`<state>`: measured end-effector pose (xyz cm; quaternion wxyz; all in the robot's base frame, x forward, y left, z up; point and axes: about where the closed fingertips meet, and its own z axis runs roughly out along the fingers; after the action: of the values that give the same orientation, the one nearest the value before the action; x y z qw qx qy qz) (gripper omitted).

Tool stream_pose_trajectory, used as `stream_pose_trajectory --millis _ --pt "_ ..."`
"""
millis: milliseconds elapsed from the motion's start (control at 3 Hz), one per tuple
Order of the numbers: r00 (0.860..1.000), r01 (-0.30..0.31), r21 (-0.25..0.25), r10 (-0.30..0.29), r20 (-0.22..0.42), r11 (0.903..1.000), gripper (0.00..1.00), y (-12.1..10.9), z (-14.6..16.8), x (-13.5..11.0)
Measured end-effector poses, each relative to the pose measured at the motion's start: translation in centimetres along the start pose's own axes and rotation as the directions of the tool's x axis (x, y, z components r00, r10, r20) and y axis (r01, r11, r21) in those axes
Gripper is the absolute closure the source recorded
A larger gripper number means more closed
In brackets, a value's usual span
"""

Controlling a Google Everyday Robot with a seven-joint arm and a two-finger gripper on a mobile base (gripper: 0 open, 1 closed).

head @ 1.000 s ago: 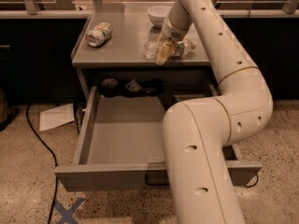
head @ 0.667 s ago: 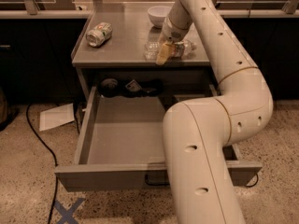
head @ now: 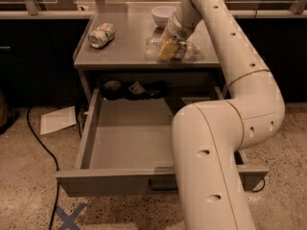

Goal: Place water bottle into top drawer

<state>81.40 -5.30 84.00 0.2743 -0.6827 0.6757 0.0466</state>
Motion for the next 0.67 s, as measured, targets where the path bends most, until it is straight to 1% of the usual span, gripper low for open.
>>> stream_pose_trajectory --millis 333,667 --pt "0.999 0.043 -0.012 -0.043 0.017 0.9990 1.00 0.4 0.1 -0.6" --pt "0.994 0.087 -0.034 -0.084 0.068 0.9956 1.00 1.8 -0.6 -1.0"
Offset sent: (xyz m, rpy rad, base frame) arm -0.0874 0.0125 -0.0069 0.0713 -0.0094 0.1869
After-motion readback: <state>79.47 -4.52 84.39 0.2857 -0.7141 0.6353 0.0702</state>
